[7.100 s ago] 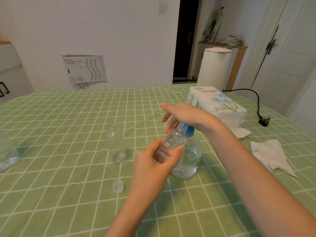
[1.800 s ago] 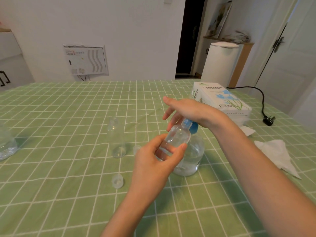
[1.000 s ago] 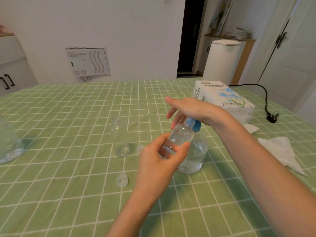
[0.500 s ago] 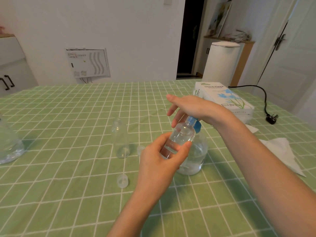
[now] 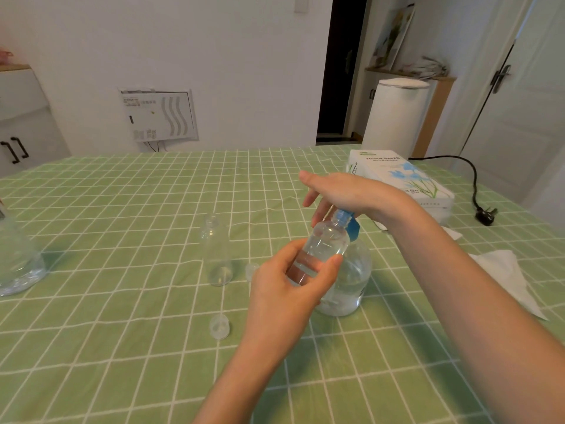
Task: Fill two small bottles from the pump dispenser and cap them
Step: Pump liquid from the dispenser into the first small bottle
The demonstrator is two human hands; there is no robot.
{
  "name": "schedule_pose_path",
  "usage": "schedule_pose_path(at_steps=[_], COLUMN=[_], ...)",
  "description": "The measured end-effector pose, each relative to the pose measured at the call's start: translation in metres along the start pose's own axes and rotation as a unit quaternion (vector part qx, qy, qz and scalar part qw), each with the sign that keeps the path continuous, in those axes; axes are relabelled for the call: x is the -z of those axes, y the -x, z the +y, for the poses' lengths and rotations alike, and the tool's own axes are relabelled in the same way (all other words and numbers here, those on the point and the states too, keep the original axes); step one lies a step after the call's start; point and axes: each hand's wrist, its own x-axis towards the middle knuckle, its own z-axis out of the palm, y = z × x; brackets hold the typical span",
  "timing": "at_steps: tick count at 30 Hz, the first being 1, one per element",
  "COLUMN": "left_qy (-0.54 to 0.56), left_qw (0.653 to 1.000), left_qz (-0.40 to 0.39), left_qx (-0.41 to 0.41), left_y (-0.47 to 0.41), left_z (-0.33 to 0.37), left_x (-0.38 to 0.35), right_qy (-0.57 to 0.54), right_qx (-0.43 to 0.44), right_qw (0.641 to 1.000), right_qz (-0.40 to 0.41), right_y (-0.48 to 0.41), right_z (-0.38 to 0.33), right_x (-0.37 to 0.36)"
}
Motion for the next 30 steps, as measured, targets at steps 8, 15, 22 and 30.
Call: schedule_pose_path(at_steps=[8,15,22,30], left_qy=[-0.004,-0.004,-0.007,-0.009], left_qw=[1.000,1.000,1.000,1.000], left_qz=[0.000,0.000,0.005,0.004], left_qx=[0.001,0.004,0.000,-0.001], left_y=[0.001,0.002,0.000,0.000], left_z=[-0.001,-0.003,-0.002,-0.001], left_x=[0.000,0.001,0.000,0.000], right_qy=[-0.014,-0.012,-0.019,-0.065], right_qx=[0.010,0.024,0.005,0.006], right_qw=[1.000,1.000,1.000,0.998], right_qz=[-0.001,-0.002,0.005,-0.009], right_y=[-0.002,-0.004,-0.001,0.003], right_z=[0.004,0.007,0.001,0.001], right_x=[-0.005,-0.011,-0.002,-0.003])
